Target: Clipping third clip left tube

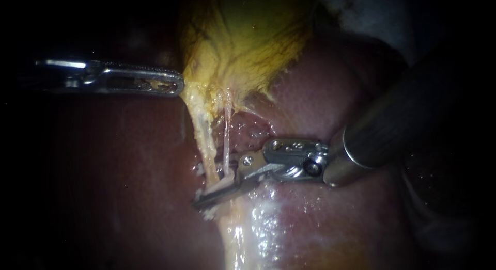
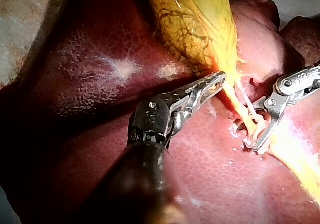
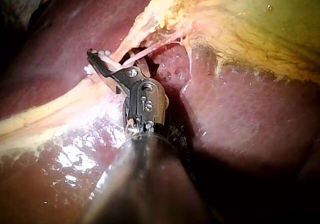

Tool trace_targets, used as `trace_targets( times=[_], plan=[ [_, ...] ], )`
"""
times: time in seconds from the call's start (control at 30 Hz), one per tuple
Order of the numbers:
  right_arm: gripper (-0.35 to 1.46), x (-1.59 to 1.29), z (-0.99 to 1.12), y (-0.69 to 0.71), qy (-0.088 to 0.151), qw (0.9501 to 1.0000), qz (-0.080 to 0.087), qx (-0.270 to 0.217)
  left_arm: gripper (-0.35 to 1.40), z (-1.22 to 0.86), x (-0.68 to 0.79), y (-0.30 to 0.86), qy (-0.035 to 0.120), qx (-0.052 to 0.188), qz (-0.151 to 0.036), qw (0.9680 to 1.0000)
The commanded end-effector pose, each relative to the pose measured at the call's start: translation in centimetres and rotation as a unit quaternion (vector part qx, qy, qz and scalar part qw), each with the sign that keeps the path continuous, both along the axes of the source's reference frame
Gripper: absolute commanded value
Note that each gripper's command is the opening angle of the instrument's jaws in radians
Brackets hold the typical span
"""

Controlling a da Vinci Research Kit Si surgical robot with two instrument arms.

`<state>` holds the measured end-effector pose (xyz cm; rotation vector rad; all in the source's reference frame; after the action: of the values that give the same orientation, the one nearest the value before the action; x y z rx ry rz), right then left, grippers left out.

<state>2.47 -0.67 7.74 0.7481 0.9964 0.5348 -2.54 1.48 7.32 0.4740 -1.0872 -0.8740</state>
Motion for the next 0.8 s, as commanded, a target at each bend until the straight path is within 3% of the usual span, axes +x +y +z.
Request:
trace_targets(
  times=[0.03,0.27,0.53,0.8],
  plan=[
    [0.53,0.0,0.0,0.0,0.0,1.0,0.0,0.0,-0.35,0.0,0.0,0.0,0.0,0.0,0.0,1.0],
    [0.53,-0.05,-0.03,0.05,0.001,1.0,0.0,0.002,-0.35,0.0,0.0,0.0,0.0,0.0,0.0,1.0],
    [0.53,-0.35,-0.09,0.23,0.005,0.9999,-0.006,0.008,-0.35,0.0,0.0,0.0,0.0,0.0,0.0,1.0],
    [0.54,-0.66,-0.15,0.44,0.004,0.9999,0.001,0.009,-0.35,0.0,0.01,-0.01,0.0,0.0,0.0,1.0]
  ],
)
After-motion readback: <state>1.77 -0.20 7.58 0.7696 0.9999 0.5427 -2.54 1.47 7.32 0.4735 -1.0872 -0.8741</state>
